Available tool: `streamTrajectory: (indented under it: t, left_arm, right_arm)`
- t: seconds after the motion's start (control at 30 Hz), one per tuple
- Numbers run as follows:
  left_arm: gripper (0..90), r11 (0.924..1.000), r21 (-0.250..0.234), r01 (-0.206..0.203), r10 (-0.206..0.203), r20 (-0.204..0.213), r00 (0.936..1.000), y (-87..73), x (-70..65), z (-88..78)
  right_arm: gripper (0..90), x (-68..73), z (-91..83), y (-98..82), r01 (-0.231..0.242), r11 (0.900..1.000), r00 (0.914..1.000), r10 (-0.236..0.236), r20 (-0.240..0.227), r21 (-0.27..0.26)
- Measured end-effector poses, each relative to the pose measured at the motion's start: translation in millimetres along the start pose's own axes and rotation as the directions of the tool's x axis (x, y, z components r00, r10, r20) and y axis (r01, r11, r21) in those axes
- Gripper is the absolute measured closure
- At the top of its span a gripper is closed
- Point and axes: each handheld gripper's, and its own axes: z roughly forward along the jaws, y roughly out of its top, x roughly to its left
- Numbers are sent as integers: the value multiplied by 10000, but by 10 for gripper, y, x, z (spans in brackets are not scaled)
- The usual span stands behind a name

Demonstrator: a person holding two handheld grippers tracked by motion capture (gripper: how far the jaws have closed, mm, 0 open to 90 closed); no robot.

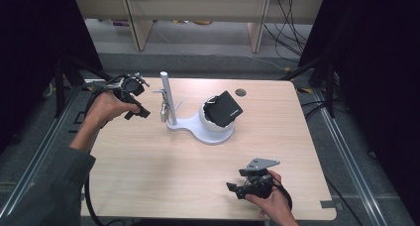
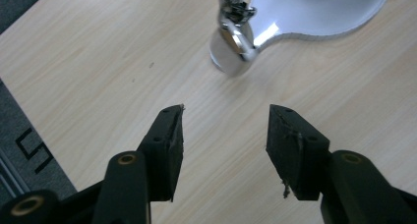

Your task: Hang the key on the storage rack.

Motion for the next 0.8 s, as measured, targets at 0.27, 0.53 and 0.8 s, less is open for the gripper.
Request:
streamTrajectory:
  t: [0.27,0.53,0.8]
  left_arm:
    - [379,9991,-291,295,-287,283,9992,-197,-97,119]
    - [341,9975,-606,363,-333,497,9982,-329,-181,167]
    - [290,9968,-743,296,-243,717,9971,-434,-335,237]
  right_arm:
    - [302,-1,3,-5,-12,10000,10000,12,26,48]
    - [302,0,10,-4,-50,10000,10000,50,39,73]
    - [302,-6,7,-7,-32,10000,10000,31,73,71]
